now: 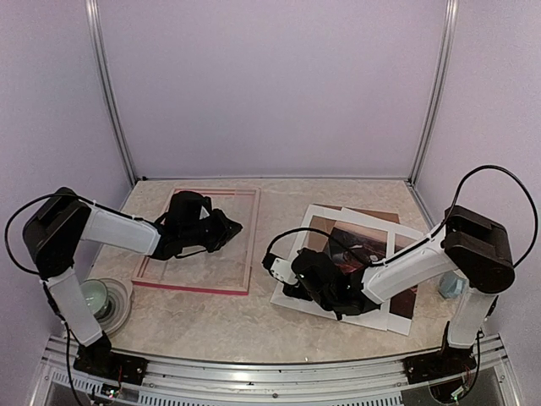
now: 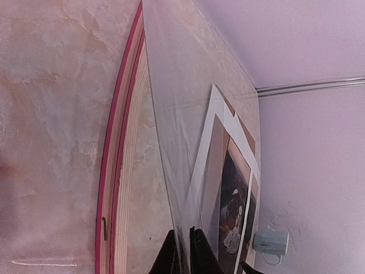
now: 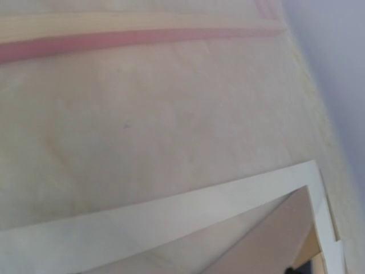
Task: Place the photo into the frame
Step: Pass from the left arm to the right
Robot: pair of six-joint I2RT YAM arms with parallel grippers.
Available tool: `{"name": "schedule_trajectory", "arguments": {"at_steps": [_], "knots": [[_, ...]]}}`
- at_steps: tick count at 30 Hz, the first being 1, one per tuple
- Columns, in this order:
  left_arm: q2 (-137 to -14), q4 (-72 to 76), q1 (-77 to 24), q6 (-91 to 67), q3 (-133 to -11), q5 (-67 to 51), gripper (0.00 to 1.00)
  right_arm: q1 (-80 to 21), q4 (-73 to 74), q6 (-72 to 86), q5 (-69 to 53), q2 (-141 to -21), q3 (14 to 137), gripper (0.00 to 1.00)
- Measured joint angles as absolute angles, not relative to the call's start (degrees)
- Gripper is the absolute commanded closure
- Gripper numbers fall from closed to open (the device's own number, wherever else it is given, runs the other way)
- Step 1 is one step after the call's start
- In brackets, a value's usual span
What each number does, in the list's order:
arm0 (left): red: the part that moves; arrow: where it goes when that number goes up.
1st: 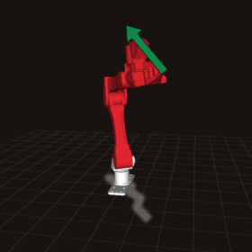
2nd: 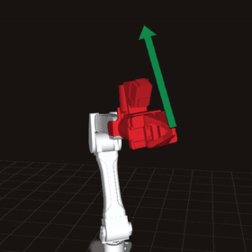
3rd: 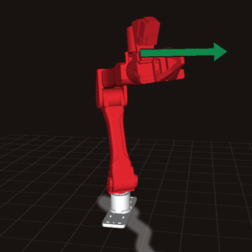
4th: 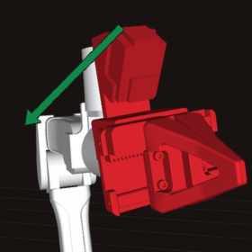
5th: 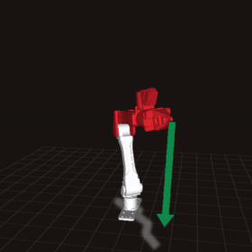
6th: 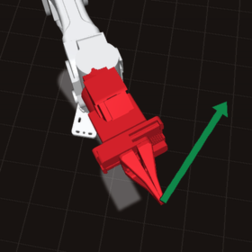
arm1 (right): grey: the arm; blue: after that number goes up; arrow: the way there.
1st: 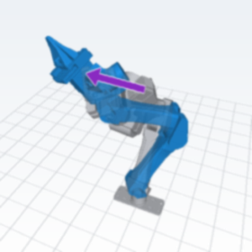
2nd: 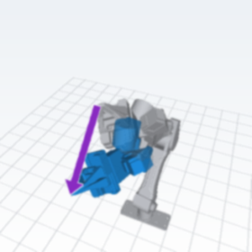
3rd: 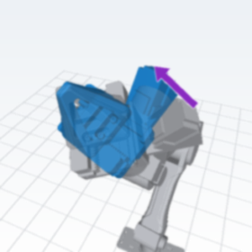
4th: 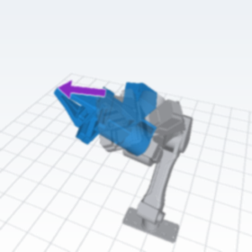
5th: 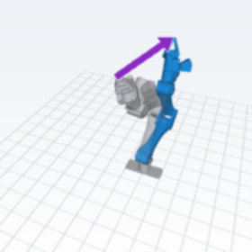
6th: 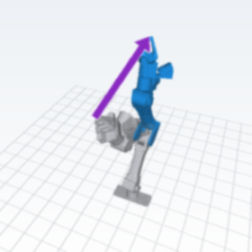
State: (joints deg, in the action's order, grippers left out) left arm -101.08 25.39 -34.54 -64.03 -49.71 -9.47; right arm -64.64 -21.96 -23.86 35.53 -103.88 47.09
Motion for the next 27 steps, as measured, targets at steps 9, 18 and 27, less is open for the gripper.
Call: {"name": "schedule_trajectory", "arguments": {"at_steps": [9, 18, 27], "knots": [[-101.06, 27.03, -33.08, -65.47, -47.11, -10.50, 0.88, -66.28, -28.12, -28.05, 41.30, -108.18, 47.11, 0.50], [-101.06, 28.71, -32.62, -66.67, -46.52, -11.05, 0.78, -67.24, -31.38, -31.59, 43.88, -110.93, 48.31, 0.78], [-100.84, 29.50, -31.92, -66.89, -44.23, -11.60, 0.54, -68.03, -31.73, -33.06, 44.88, -111.00, 49.60, 0.99]]}}
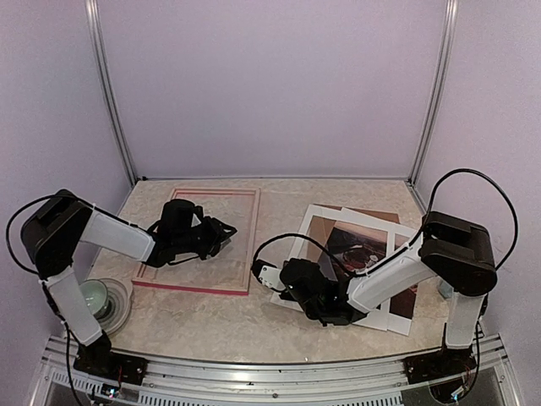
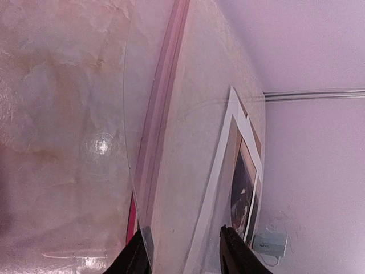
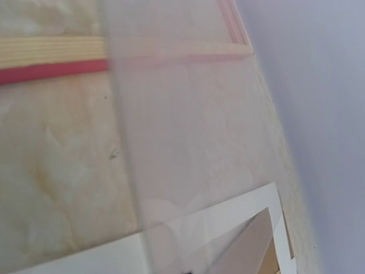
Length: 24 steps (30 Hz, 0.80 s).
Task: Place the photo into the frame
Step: Pass from the left arm to the right
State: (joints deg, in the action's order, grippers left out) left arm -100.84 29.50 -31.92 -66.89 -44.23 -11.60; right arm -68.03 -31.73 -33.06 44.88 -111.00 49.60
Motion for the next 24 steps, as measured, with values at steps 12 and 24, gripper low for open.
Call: {"name": "schedule_trajectory", "arguments": {"at_steps": [12, 24], "knots": [[-92.38, 28.49, -30.48, -63.13, -38.24, -10.07, 0.15, -67.72, -27.59, -31.40, 44.80, -110.76, 51.77, 1.00], [-76.84, 21.30, -30.48, -57.84, -29.89, -3.11, 0.23, -63.75, -22.92, -27.29, 42.48, -106.85, 54.24, 1.00]]}}
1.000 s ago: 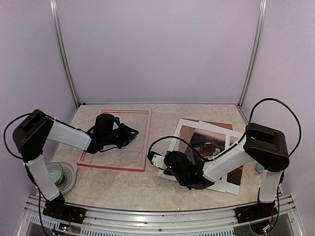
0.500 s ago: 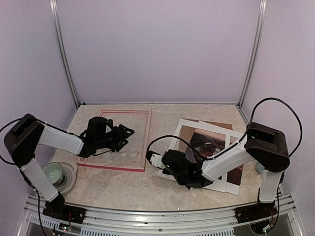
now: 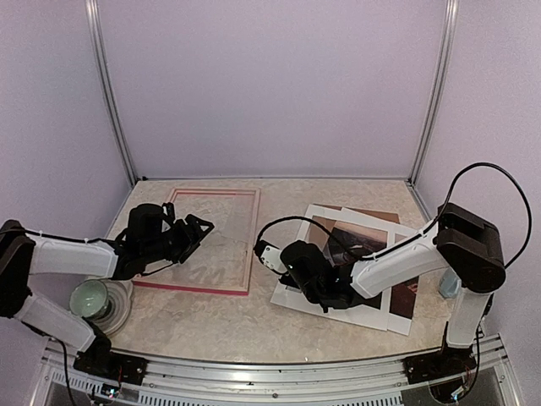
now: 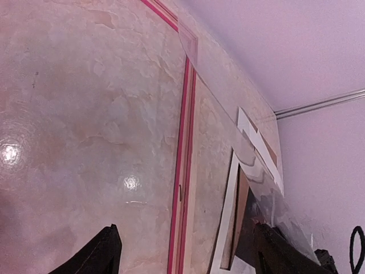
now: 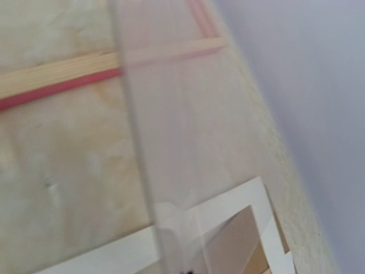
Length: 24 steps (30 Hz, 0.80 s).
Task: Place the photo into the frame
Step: Pass from the left arm to the right, then move the frame body to the center of the board.
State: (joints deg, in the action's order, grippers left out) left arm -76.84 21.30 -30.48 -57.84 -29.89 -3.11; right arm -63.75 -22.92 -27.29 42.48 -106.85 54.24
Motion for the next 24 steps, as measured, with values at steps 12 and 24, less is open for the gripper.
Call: {"name": "schedule_trajectory", "arguments": {"at_steps": [12, 24], "knots": [[-73.23, 10.94, -40.01, -47.77, -28.67, 10.50, 0.29, -60.97, -20.71, -30.28, 39.18, -106.32, 60.64, 1.00], [-91.15, 5.39, -43.97, -38.50, -41.01, 16.34, 0.38, -57.93, -16.80, -32.49, 34.52, -106.96, 69.14, 1.00]]}}
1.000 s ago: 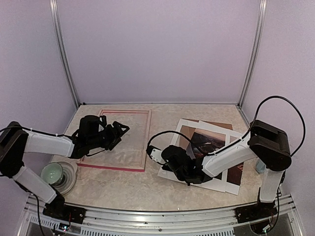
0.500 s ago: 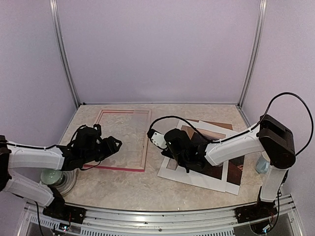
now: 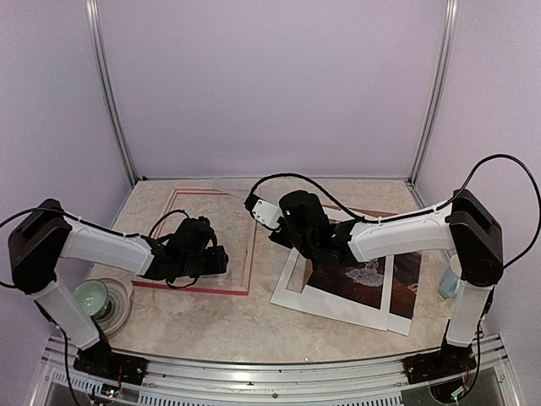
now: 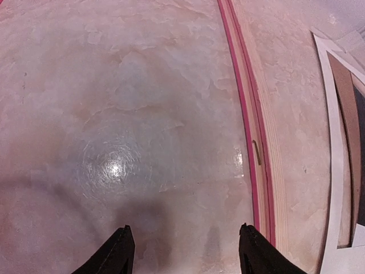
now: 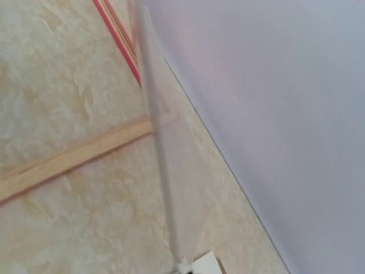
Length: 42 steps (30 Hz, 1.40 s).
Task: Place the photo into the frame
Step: Move the frame body to the center of the board.
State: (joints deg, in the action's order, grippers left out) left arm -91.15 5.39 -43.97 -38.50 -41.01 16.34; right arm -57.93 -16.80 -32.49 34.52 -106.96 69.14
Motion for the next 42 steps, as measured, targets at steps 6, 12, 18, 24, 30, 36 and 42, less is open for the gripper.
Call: {"name": "schedule_trajectory", "arguments": {"at_steps": [6, 12, 18, 24, 30, 36, 42], "knots": [[-97.25, 3.31, -45.89, -36.60, -44.82, 17.34, 0.38, -57.93, -15.77, -33.41, 33.39, -108.20, 71.40, 1.00], [-101.65, 2.50, -48.56, -35.51, -48.99, 17.34, 0.43, -57.93, -14.87, -33.98, 33.01, -109.19, 72.53, 1.00], [-104.97, 2.33, -50.92, -35.44, -51.48, 17.45, 0.43, -57.60, -14.35, -34.37, 32.60, -109.40, 73.47, 1.00], [-107.13, 2.83, -52.51, -35.73, -53.98, 17.21, 0.43, -57.49, -14.15, -34.52, 32.27, -109.40, 74.22, 1.00], [-108.92, 3.14, -54.98, -36.14, -56.31, 16.40, 0.44, -57.14, -13.74, -34.87, 31.75, -109.56, 75.16, 1.00], [-110.54, 4.10, -58.00, -37.06, -58.13, 15.62, 0.44, -56.45, -13.13, -35.97, 30.89, -111.00, 77.03, 1.00], [-110.52, 5.93, -59.88, -38.06, -57.34, 15.25, 0.44, -56.23, -13.04, -37.32, 30.50, -112.64, 78.81, 1.00]]}}
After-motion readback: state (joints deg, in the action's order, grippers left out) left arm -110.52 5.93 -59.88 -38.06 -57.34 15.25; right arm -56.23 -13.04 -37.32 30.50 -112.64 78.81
